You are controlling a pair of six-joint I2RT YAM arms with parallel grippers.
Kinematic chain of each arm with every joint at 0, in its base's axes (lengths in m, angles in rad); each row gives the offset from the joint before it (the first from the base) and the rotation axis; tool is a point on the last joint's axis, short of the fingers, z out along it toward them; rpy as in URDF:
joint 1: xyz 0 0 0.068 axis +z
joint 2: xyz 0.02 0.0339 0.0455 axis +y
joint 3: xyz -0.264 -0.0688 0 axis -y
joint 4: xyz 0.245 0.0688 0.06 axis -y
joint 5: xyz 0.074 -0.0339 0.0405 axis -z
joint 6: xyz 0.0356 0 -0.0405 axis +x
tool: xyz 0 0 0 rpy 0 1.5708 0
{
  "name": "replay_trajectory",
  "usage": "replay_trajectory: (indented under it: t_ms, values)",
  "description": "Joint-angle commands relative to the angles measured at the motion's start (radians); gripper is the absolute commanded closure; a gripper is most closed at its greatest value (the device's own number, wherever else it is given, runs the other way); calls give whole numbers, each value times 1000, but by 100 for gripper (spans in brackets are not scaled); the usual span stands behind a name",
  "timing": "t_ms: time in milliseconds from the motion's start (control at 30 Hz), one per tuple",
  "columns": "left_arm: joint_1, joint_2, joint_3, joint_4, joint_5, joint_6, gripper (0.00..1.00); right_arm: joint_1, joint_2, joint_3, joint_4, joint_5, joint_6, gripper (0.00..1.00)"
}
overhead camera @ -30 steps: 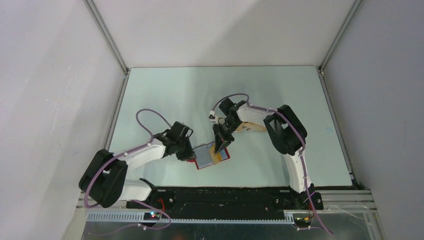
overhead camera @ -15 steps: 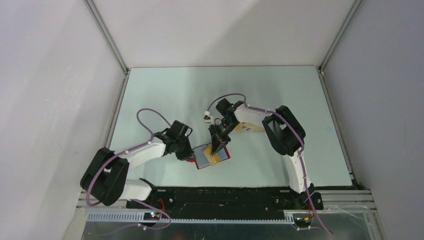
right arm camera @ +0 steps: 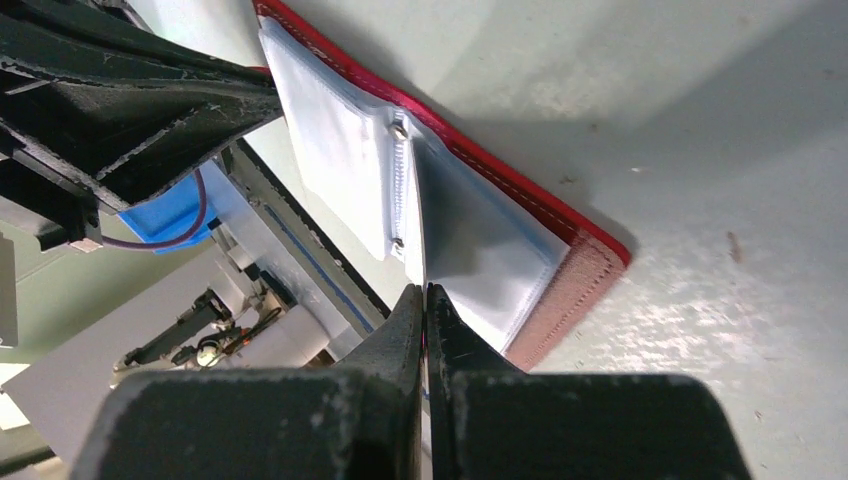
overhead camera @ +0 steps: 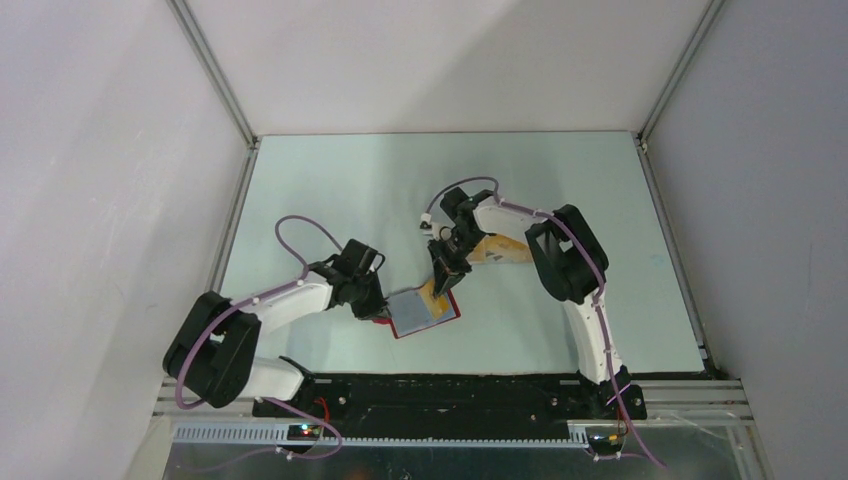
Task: Put the credit cards into the card holder
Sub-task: Insert the credit card into the card holder.
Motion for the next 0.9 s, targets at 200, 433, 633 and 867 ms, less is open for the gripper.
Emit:
replay_trajectory:
  t_ms: [200, 433, 633, 867]
  values:
    - [0, 44, 8, 27, 0, 26, 90, 27, -12, 0, -47, -29, -51, 100]
    - [0, 57, 13, 27, 5, 30, 91, 58, -22, -2, -26, -93, -59, 100]
    - [1, 73, 18, 26, 10, 34, 91, 65, -25, 4, -29, -100, -63, 100]
    - [0, 72, 17, 28, 11, 34, 91, 53, 44, 49, -40, -39, -54, 100]
